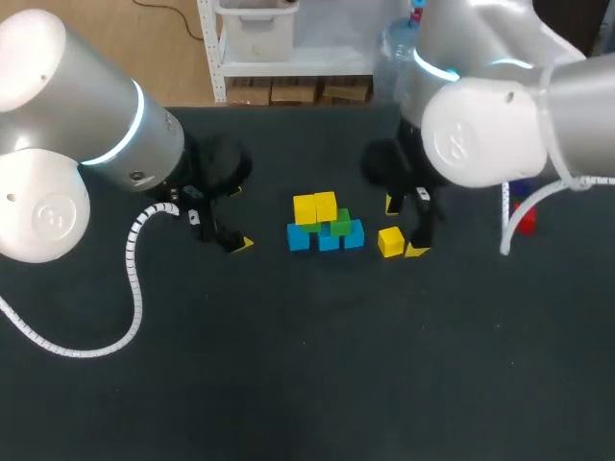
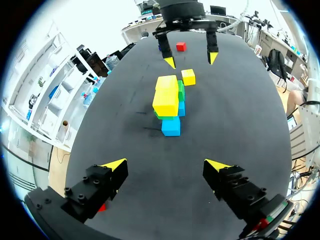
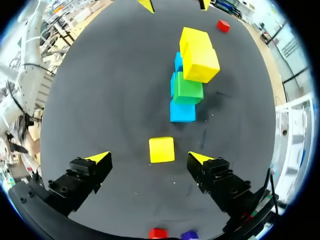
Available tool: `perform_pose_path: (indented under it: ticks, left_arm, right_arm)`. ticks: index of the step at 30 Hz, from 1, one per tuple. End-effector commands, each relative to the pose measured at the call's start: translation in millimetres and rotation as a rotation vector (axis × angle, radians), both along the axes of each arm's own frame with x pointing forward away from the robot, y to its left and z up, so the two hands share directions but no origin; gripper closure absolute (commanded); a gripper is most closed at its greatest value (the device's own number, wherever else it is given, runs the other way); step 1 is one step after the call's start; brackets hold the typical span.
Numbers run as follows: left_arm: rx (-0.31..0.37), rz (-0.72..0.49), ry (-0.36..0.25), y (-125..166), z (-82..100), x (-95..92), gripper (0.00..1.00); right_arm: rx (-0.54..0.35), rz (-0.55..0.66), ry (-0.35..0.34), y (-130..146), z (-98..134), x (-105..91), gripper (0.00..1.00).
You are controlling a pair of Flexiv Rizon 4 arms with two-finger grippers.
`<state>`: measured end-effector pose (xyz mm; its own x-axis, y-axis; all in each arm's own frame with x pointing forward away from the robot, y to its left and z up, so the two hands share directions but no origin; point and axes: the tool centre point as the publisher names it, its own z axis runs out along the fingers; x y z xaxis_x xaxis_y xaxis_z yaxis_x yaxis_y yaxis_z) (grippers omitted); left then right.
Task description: Place the blue cubes, place green cubes on the blue cubes, place the yellow cubes on the green cubes, then place the red cubes on the yellow cubes, and place purple cube on the red cubes.
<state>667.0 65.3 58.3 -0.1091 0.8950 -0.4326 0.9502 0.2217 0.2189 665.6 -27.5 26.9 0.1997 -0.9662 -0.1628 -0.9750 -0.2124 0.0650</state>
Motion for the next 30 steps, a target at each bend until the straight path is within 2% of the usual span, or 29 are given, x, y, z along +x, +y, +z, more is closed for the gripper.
perform_pose_path:
  ticks: [1,3,8,10,12,18,24,30]
  left_arm:
    - [-0.005,-0.005,0.001,1,-0.5,1.0,0.0]
    - [-0.005,-0.005,0.001,1,-0.5,1.0,0.0]
    - [-0.005,-0.005,0.001,1,-0.5,1.0,0.0]
    - [-0.005,-0.005,0.001,1,-0.5,1.0,0.0]
    - [-0.005,-0.005,0.001,1,-0.5,1.0,0.0]
    - [-0.005,-0.005,0.001,1,-0.5,1.0,0.0]
    - [-0.005,-0.005,0.001,1,-0.5,1.0,0.0]
    - [-0.005,-0.005,0.001,1,-0.5,1.0,0.0]
  right_arm:
    - [0.01,0.041,0.046,3,-1,10.3,0.0]
    - [0.012,0.049,0.071,3,-4,12.3,0.0]
    - [0.0,0.043,0.077,7,-9,13.5,0.0]
    - [-0.03,0.032,0.076,9,-11,13.0,0.0]
    - [-0.049,0.017,0.052,11,-11,12.4,0.0]
    - [-0.088,0.03,0.037,18,-16,10.4,0.0]
    - [-0.094,0.037,0.036,15,-26,10.6,0.0]
    - [-0.095,0.026,0.018,10,-25,17.3,0.0]
